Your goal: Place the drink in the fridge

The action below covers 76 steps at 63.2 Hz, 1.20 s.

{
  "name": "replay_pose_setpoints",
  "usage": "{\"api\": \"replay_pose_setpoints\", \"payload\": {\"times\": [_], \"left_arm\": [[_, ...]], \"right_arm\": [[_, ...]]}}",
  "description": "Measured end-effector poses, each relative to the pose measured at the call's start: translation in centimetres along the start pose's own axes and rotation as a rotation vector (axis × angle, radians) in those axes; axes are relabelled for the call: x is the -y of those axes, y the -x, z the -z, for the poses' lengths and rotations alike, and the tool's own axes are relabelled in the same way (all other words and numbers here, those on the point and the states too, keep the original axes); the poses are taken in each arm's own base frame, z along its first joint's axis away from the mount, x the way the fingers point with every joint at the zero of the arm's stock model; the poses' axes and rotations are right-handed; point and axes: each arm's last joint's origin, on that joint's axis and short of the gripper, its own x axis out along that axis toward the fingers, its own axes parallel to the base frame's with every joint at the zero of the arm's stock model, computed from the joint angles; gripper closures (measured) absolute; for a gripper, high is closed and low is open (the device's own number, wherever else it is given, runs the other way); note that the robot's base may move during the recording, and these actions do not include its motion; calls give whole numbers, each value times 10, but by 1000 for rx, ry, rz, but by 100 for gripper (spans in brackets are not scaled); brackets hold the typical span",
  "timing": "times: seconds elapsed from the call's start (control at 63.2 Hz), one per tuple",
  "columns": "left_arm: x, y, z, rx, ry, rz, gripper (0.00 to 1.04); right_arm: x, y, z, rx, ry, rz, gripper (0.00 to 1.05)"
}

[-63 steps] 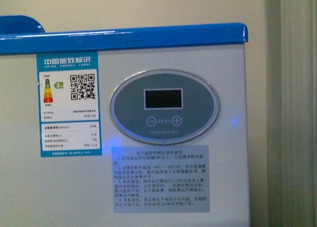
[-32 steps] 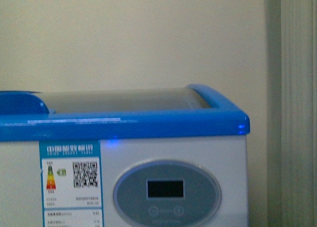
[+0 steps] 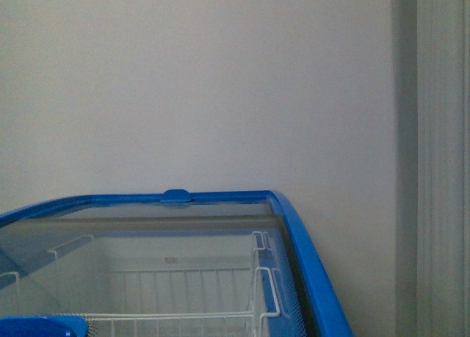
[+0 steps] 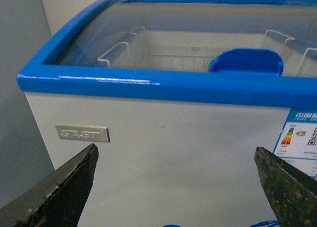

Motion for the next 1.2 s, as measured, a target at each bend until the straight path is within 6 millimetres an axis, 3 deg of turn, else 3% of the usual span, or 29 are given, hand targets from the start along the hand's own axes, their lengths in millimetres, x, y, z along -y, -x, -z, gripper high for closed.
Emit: {"api": "replay_pose_setpoints", "payload": {"times": [0.332, 0.507, 0.602, 0.76, 0.966, 1.045, 1.203], "left_arm": [[0, 0, 0, 0, 0, 0, 8], [-3, -12, -1, -155, 180, 81, 8], [-13, -37, -18, -125, 186, 117, 8], [-27, -82, -46, -53, 49, 220, 8], [-33, -137, -59, -26, -205, 457, 8], [-28, -149, -65, -4, -347, 634, 8], [-26, -167, -67, -6, -555, 804, 8]], "right_arm": [[0, 0, 0, 2, 0, 0, 65], [0, 0, 0, 2, 0, -1, 65], [0, 0, 0, 2, 0, -1, 65], [0, 0, 0, 2, 0, -1, 65], [0, 0, 0, 2, 0, -1, 65], [0, 0, 0, 2, 0, -1, 65], [0, 0, 0, 2, 0, -1, 65]]}}
